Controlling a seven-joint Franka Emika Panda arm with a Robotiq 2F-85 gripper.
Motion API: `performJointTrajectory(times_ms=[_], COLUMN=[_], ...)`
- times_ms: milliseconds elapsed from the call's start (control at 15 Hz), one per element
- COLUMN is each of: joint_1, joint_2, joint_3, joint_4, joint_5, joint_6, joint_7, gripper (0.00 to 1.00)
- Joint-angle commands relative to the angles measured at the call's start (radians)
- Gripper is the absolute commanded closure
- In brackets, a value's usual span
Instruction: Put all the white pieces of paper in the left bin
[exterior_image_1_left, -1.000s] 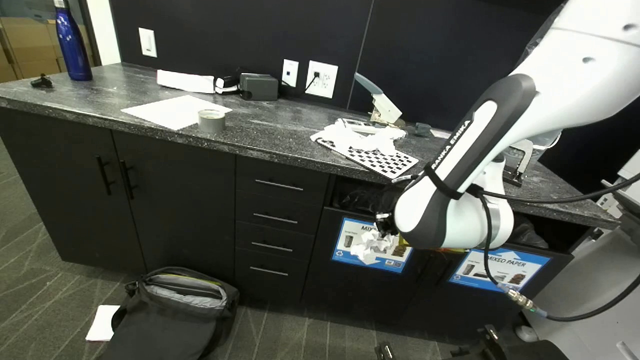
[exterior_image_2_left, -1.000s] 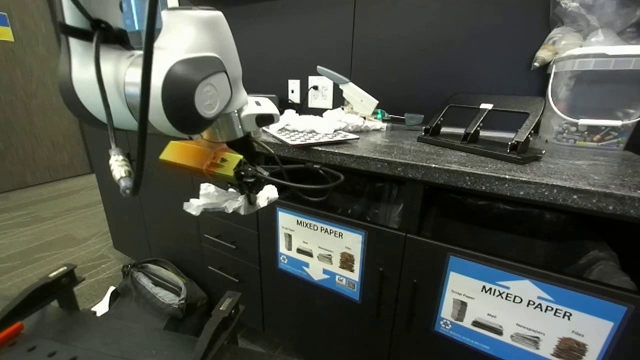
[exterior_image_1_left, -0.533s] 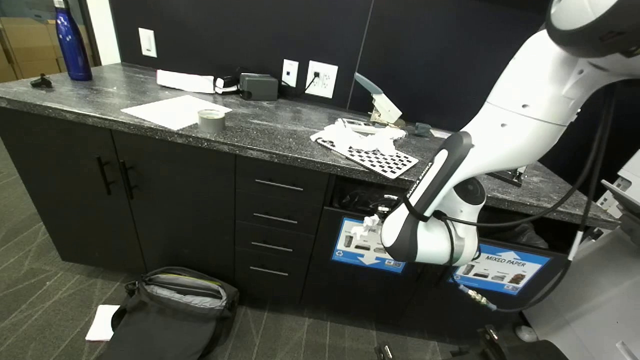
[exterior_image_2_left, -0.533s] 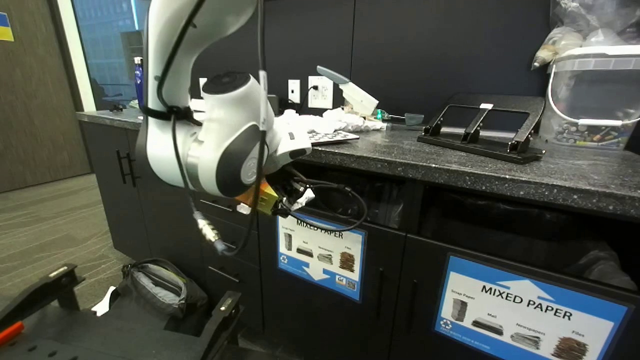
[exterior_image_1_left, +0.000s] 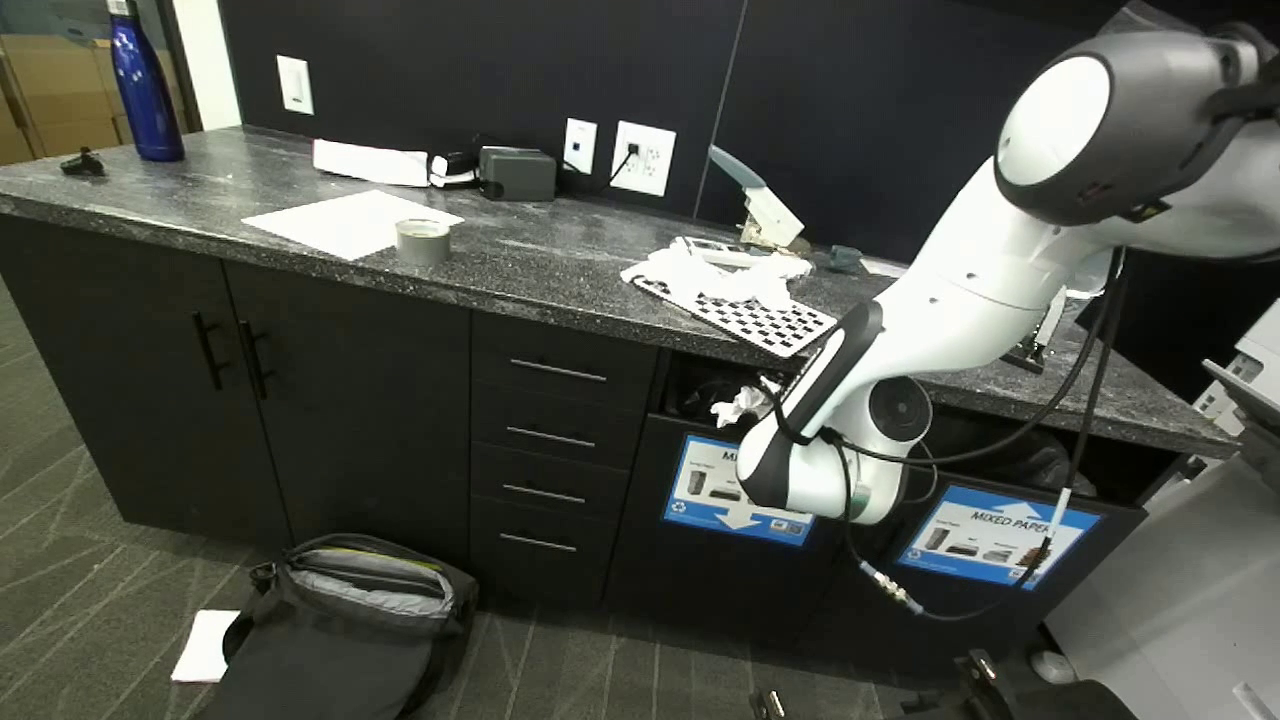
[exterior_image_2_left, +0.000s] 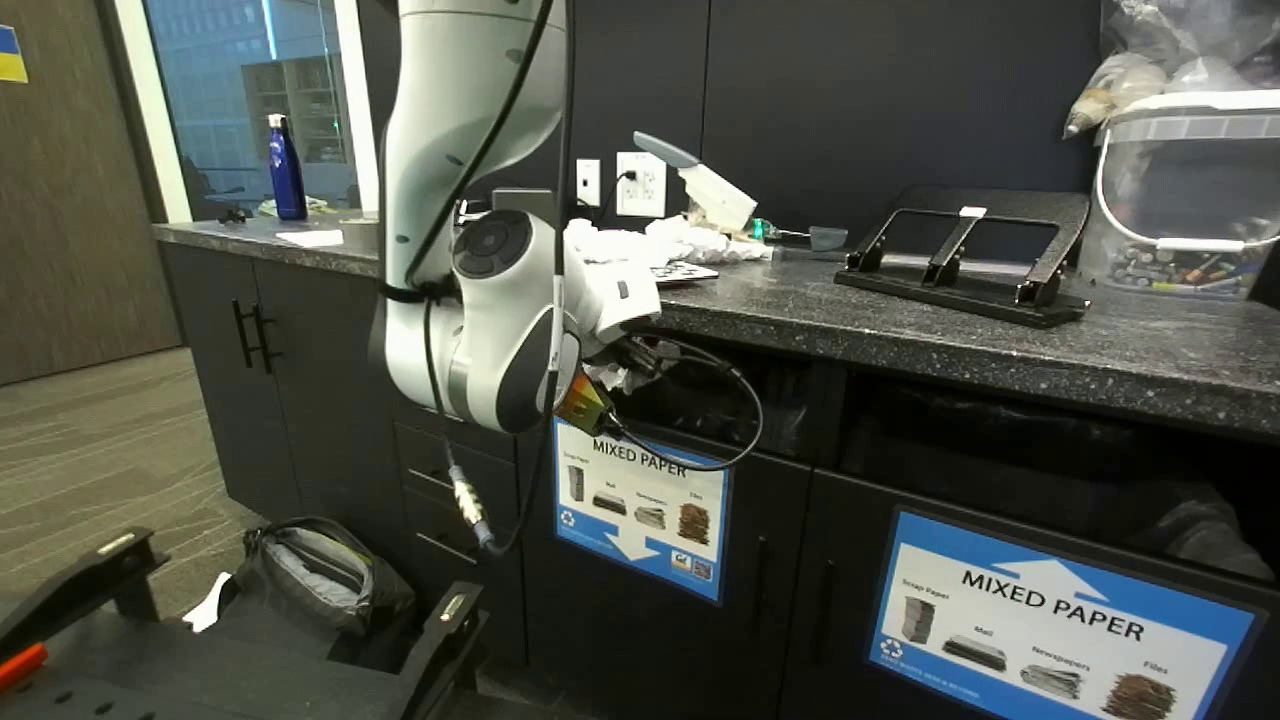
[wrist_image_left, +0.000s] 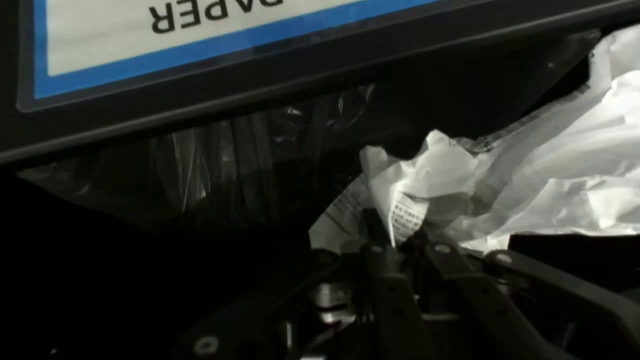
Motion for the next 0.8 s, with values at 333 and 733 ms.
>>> performJointTrajectory(times_ms=[333, 733], joint_1=[0.044, 0.058], joint_2=[0.249, 0.312], joint_3=[-0.015, -0.008], joint_4=[0.340, 0.439], joint_5=[0.166, 0.224], joint_6=[0.168, 0.165], joint_7=[-0.036, -0.055], gripper=[0.88, 0.35])
